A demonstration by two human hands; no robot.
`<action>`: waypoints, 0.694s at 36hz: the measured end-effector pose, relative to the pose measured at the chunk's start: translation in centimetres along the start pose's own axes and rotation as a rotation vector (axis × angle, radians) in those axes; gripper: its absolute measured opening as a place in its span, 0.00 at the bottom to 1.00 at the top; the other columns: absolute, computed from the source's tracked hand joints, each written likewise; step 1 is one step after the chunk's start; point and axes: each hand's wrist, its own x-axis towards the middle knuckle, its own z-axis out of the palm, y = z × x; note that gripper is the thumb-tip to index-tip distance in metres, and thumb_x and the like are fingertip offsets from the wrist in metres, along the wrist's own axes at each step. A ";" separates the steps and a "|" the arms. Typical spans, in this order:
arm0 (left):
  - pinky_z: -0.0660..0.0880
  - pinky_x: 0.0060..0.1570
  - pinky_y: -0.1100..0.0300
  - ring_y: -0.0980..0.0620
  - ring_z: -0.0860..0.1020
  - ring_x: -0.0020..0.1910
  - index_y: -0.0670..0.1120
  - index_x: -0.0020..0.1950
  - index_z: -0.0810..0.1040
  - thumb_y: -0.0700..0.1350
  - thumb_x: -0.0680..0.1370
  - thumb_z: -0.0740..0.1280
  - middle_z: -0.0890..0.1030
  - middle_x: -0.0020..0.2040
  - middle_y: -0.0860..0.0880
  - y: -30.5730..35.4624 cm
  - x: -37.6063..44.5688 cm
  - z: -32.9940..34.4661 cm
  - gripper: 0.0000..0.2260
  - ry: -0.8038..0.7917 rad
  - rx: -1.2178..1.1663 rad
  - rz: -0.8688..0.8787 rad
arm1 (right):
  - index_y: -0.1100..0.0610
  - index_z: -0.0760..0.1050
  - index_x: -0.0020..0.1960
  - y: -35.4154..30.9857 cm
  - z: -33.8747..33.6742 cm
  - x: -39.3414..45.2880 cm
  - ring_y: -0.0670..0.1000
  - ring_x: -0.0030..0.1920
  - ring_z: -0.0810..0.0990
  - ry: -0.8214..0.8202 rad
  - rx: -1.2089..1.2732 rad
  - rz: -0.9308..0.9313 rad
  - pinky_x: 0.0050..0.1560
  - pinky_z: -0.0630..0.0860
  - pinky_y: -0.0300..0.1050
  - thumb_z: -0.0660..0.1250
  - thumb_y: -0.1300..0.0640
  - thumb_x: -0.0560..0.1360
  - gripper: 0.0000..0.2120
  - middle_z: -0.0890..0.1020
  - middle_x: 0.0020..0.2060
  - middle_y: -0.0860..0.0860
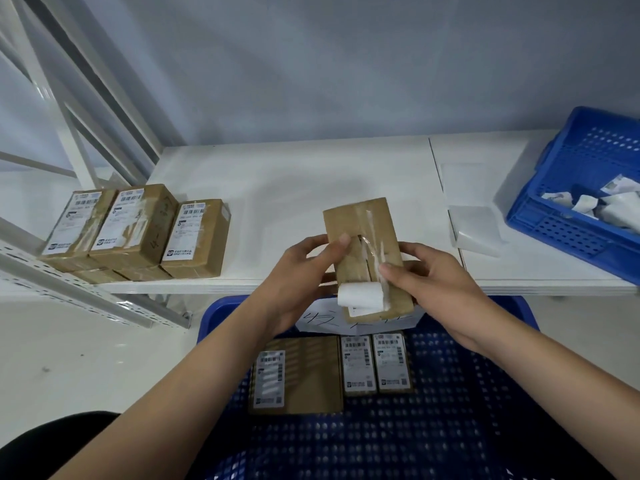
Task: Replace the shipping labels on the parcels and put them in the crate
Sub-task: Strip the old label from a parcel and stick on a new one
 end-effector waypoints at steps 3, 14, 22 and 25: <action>0.82 0.52 0.53 0.46 0.86 0.52 0.51 0.70 0.71 0.46 0.76 0.76 0.87 0.54 0.46 -0.1 -0.1 0.0 0.24 -0.035 0.059 -0.016 | 0.47 0.75 0.68 0.0 0.0 0.1 0.49 0.52 0.86 0.007 0.050 -0.003 0.62 0.79 0.55 0.75 0.51 0.74 0.23 0.86 0.51 0.50; 0.84 0.44 0.52 0.44 0.87 0.47 0.46 0.65 0.72 0.39 0.68 0.82 0.87 0.50 0.43 -0.2 0.3 -0.3 0.30 0.095 0.139 -0.008 | 0.46 0.77 0.66 0.1 -0.3 0.3 0.40 0.53 0.82 0.084 -0.093 -0.104 0.54 0.75 0.36 0.69 0.49 0.79 0.16 0.84 0.53 0.43; 0.85 0.43 0.48 0.46 0.86 0.45 0.49 0.61 0.71 0.46 0.64 0.85 0.84 0.52 0.44 -1.2 0.9 -0.8 0.32 0.305 0.359 0.053 | 0.44 0.80 0.62 0.5 0.0 -0.4 0.34 0.60 0.72 0.001 -0.571 -0.494 0.59 0.62 0.21 0.68 0.54 0.79 0.13 0.78 0.55 0.33; 0.85 0.43 0.47 0.47 0.86 0.43 0.48 0.62 0.70 0.46 0.64 0.85 0.84 0.51 0.43 -1.4 0.8 -0.4 0.33 0.292 0.358 0.042 | 0.46 0.79 0.65 1.5 0.6 -0.2 0.39 0.61 0.71 -0.065 -0.690 -0.491 0.61 0.61 0.24 0.68 0.53 0.80 0.14 0.78 0.58 0.38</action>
